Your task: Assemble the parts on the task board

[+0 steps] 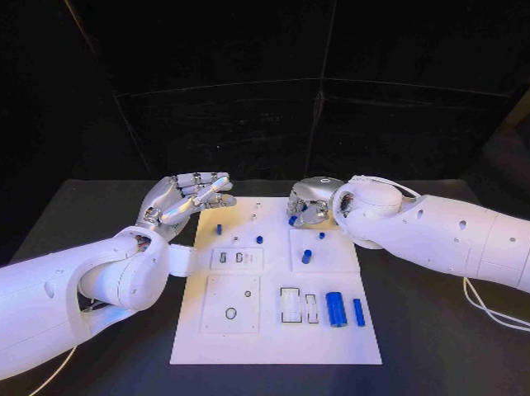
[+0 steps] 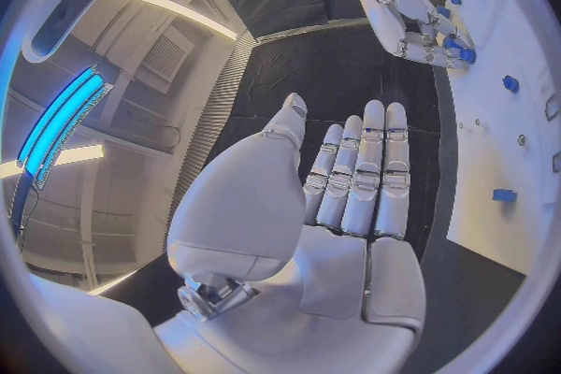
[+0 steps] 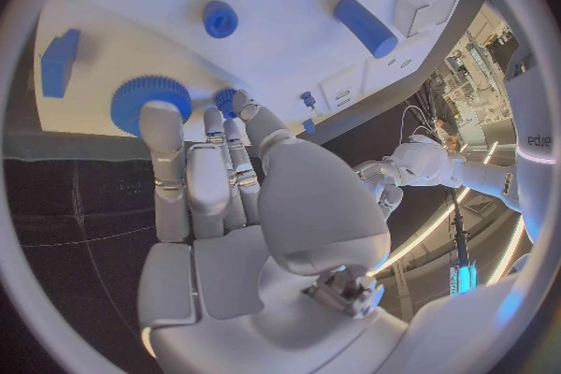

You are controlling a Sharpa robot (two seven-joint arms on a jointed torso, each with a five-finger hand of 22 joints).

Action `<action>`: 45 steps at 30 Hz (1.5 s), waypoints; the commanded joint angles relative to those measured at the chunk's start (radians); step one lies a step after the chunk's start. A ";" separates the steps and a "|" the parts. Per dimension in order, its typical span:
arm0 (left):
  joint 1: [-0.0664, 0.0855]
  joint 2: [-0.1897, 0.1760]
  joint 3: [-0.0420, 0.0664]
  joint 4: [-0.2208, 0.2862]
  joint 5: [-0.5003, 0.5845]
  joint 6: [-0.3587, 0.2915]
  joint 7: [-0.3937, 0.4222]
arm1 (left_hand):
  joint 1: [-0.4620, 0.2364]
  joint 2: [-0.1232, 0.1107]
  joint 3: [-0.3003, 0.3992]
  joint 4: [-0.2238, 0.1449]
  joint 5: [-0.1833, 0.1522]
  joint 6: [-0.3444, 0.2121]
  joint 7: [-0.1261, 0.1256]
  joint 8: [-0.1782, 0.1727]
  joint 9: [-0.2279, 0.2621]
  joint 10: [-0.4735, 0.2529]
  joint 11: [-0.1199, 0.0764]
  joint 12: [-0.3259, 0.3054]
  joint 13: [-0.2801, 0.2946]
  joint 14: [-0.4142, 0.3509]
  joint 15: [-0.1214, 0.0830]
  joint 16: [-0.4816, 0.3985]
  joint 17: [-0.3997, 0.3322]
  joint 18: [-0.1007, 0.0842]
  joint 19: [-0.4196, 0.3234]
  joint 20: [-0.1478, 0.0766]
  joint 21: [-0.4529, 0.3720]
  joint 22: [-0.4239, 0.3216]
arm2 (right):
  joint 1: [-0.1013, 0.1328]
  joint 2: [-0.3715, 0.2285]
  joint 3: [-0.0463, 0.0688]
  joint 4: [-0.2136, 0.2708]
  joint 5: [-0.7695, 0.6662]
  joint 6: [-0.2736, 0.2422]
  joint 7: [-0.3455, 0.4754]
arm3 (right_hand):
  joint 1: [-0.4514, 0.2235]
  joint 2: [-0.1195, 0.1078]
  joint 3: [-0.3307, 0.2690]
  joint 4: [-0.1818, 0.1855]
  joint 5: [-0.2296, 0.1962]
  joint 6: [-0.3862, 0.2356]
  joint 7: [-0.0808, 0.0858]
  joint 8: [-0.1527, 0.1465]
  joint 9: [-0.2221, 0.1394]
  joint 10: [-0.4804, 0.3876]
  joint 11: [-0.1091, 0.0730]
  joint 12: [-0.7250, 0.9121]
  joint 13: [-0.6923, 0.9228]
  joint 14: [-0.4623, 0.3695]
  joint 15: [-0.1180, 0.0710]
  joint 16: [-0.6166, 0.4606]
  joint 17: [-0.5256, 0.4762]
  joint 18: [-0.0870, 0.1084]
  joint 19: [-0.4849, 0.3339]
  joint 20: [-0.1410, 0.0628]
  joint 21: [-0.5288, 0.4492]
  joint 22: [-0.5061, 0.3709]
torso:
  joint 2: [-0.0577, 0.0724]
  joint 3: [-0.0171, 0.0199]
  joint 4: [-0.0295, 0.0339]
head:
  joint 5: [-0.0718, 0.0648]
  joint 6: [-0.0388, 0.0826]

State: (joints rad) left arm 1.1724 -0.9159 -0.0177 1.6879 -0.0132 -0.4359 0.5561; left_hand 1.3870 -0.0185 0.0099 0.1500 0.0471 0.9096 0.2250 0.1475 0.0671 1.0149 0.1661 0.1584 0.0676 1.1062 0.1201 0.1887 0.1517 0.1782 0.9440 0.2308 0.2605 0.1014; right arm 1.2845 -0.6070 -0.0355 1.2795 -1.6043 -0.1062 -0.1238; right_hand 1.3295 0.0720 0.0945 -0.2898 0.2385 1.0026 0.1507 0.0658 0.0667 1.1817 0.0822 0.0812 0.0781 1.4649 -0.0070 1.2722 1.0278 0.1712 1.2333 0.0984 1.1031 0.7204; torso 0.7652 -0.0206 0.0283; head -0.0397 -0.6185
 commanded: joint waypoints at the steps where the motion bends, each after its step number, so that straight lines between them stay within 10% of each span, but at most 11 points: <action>1: 0.002 0.001 0.001 0.001 -0.008 0.006 0.008 | 0.008 0.003 -0.001 -0.006 0.005 0.006 0.001 -0.006 -0.001 0.006 0.005 -0.007 -0.001 -0.003 0.002 -0.004 0.001 0.005 0.003 0.002 -0.006 -0.001 | 0.003 0.003 0.001 -0.001 -0.011 0.029 0.000 | 0.008 0.010 0.019 0.000 -0.015 0.015 0.001 0.005 0.002 0.015 -0.002 0.005 0.002 0.031 -0.001 0.009 0.007 -0.020 0.006 -0.004 0.011 0.014 | 0.002 -0.0004 0.0008 | -0.001 0.000; 20: 0.007 -0.005 0.001 0.003 -0.007 0.005 0.008 | 0.009 0.006 -0.001 -0.008 0.005 0.008 0.001 -0.007 -0.001 0.007 0.005 -0.008 -0.001 -0.002 0.002 -0.006 0.002 0.005 0.004 0.002 -0.007 -0.002 | 0.003 0.019 0.001 -0.025 -0.021 0.026 0.002 | -0.012 0.000 0.134 0.006 -0.042 0.059 0.002 0.005 0.002 0.046 -0.005 -0.002 0.000 0.027 -0.002 0.027 0.018 -0.026 0.003 -0.005 0.061 0.064 | 0.012 -0.0013 0.0014 | 0.003 0.000; 34: 0.011 -0.008 0.001 -0.004 -0.007 0.008 0.006 | 0.009 0.008 0.000 -0.009 0.005 0.009 0.001 -0.008 -0.001 0.009 0.005 -0.009 -0.001 -0.003 0.003 -0.008 0.002 0.005 0.004 0.002 -0.008 -0.003 | 0.004 -0.004 0.002 0.030 0.012 -0.187 0.012 | -0.051 -0.006 0.176 0.027 -0.058 0.108 -0.009 0.017 0.008 0.081 -0.016 0.005 0.009 0.029 -0.010 0.042 0.033 -0.031 0.012 -0.010 0.092 0.102 | 0.013 -0.0033 0.0012 | 0.001 0.020; 45: 0.013 0.004 0.001 -0.015 -0.007 0.013 0.004 | 0.009 0.008 0.000 -0.009 0.005 0.009 0.001 -0.008 -0.001 0.009 0.005 -0.009 -0.001 -0.003 0.003 -0.008 0.002 0.005 0.004 0.002 -0.008 -0.003 | 0.012 0.092 0.003 -0.067 0.017 -0.234 -0.005 | -0.064 -0.010 0.183 0.037 -0.062 0.110 -0.009 0.014 0.008 0.081 -0.016 0.002 0.009 0.029 -0.010 0.043 0.032 -0.032 0.011 -0.011 0.095 0.104 | 0.019 -0.0036 0.0095 | 0.003 0.028</action>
State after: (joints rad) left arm 1.1833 -0.9139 -0.0176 1.6734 -0.0141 -0.4356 0.5557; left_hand 1.3909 -0.0145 0.0098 0.1446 0.0470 0.9130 0.2285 0.1436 0.0674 1.0185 0.1698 0.1543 0.0679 1.1062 0.1201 0.1849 0.1531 0.1779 0.9440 0.2309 0.2558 0.0993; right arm 1.2937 -0.5194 -0.0335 1.2189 -1.5927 -0.2901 -0.1241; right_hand 1.2708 0.0607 0.2733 -0.2542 0.1800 1.1061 0.1419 0.0811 0.0730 1.2562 0.0642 0.0811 0.0862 1.4688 -0.0110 1.3108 1.0598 0.1552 1.2406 0.0911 1.1921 0.8235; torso 0.7822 -0.0234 0.0355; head -0.0383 -0.5915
